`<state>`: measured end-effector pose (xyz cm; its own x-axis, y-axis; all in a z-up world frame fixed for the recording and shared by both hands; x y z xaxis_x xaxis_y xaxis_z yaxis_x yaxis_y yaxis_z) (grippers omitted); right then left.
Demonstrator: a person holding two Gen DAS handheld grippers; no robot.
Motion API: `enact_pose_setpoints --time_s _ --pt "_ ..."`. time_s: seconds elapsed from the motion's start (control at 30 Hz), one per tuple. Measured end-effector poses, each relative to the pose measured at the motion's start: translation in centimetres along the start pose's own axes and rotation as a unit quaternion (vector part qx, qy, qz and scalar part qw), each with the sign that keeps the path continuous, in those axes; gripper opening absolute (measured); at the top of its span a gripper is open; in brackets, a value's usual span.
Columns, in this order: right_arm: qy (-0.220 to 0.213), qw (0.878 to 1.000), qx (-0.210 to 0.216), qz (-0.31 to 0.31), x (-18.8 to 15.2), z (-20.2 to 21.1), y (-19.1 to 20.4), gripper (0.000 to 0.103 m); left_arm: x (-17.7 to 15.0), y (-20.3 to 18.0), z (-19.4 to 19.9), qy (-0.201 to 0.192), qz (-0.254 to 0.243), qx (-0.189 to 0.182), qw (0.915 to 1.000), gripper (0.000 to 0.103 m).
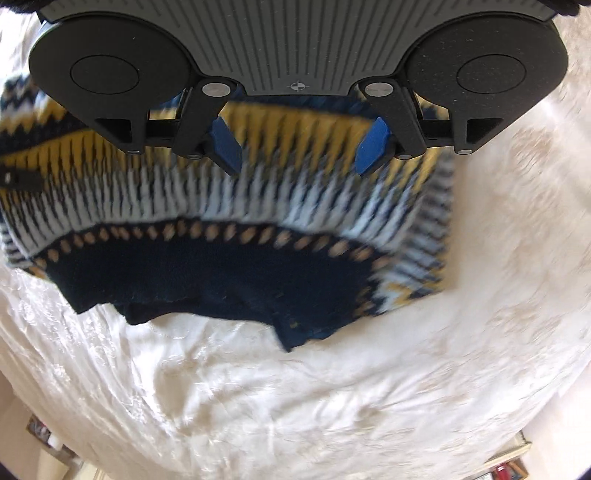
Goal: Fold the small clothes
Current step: 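Grasp the folded sweater edge with the right gripper and fold it over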
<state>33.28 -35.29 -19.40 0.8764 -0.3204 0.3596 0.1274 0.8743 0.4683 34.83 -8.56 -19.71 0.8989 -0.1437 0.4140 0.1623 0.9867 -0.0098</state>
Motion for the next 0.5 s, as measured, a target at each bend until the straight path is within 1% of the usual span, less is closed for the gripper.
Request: enact_pose_setpoints --time_s 0.13,0.27,0.4,0.5 --pt "-0.001 1.000 -0.014 0.025 0.3 0.4 3.7 0.032 -3.3 4.6 2.3 0.001 0.023 0.010 0.9997 0.067" --pt "0.000 0.998 -0.016 0.056 0.6 0.4 8.1 0.032 -6.6 9.1 3.8 0.008 0.044 0.017 0.9989 0.067" --pt "0.000 0.996 -0.019 0.082 0.7 -0.5 12.6 0.031 -8.6 12.5 4.7 0.012 0.064 0.013 0.9978 0.067" --pt "0.006 0.995 -0.018 0.098 0.5 -2.1 16.0 0.031 -9.7 14.7 5.3 0.011 0.077 0.009 0.9969 0.067"
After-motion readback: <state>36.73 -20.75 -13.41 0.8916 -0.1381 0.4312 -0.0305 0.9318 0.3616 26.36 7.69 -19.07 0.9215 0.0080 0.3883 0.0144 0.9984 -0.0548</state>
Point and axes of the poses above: each gripper's, at about its wrist camera, not at the fingertips, and z roughly against the way its jaws point, y to its left, x to its top, the point moved 7 cm from there along -z, roughly the way its jaws point, and after that the axes turned 2 degrees about -y, right-handed, at the moved point
